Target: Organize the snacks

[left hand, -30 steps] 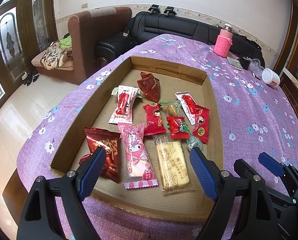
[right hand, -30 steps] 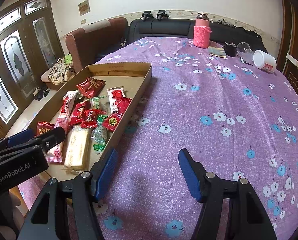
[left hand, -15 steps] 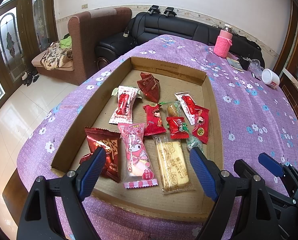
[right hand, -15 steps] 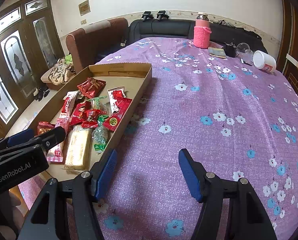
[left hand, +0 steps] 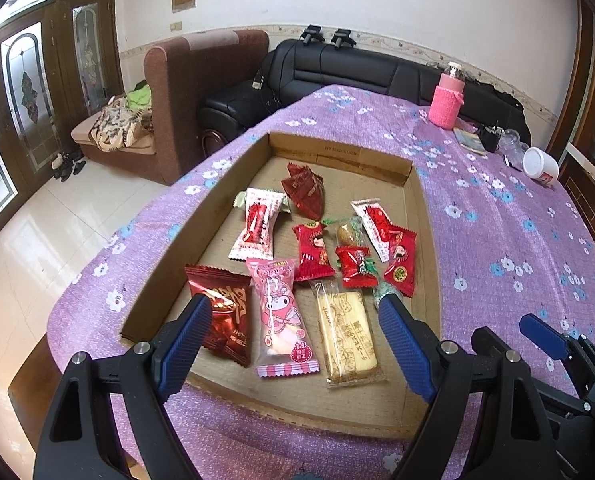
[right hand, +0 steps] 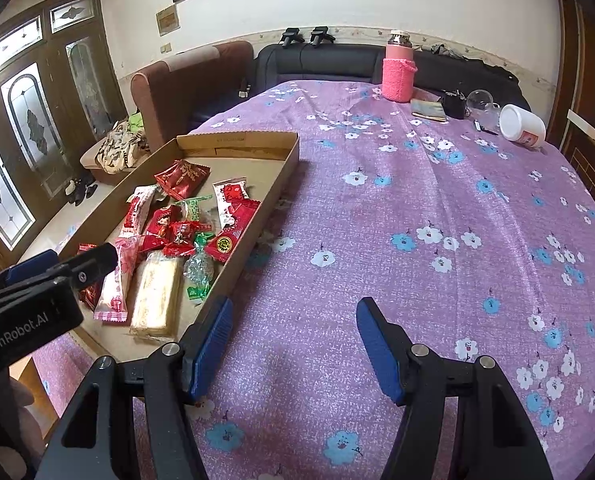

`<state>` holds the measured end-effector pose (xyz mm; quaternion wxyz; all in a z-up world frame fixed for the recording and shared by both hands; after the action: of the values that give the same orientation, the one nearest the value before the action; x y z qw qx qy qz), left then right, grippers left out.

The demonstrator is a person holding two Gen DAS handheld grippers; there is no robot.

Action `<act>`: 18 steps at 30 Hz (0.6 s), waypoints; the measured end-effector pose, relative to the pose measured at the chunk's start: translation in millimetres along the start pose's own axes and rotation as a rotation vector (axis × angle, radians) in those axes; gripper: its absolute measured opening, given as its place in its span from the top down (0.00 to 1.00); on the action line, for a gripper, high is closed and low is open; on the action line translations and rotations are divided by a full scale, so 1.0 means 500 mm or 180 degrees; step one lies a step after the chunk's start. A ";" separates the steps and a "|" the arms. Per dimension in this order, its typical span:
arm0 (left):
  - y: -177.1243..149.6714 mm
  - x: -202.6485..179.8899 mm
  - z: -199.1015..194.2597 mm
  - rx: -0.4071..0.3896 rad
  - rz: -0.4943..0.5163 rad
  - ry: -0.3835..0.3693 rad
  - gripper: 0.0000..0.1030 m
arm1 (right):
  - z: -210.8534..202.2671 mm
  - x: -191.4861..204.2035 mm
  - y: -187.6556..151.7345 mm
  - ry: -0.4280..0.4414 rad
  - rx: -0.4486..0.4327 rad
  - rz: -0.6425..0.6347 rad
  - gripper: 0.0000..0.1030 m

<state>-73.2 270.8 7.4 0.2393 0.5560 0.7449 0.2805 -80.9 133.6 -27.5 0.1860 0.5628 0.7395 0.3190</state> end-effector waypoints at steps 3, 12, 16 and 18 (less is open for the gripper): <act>0.009 0.006 -0.022 -0.0128 -0.0015 0.0050 0.18 | -0.010 0.002 0.000 -0.0004 -0.0031 -0.0018 0.33; 0.054 0.035 -0.160 -0.0914 -0.0153 0.0348 0.03 | -0.054 0.019 0.001 0.0008 -0.0178 -0.0110 0.34; 0.067 0.064 -0.233 -0.1234 -0.0375 0.0483 0.00 | -0.079 0.033 -0.001 0.0024 -0.0263 -0.0184 0.34; 0.060 0.078 -0.246 -0.1227 -0.0507 0.0463 0.00 | -0.089 0.040 -0.003 0.0038 -0.0293 -0.0217 0.34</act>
<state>-145.2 296.4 115.7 0.3082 0.4177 0.7344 0.4373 -116.1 140.9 5.7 0.2180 0.5262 0.7439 0.3495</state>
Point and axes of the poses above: each gripper's, at about its wrist camera, not at the fingertips, and z roughly the way its jaws point, x to its left, y to its top, the point moved 10 cm from there along z, roughly the way its jaws point, and after that the axes turned 1 degree about x, right-handed, at the moved point
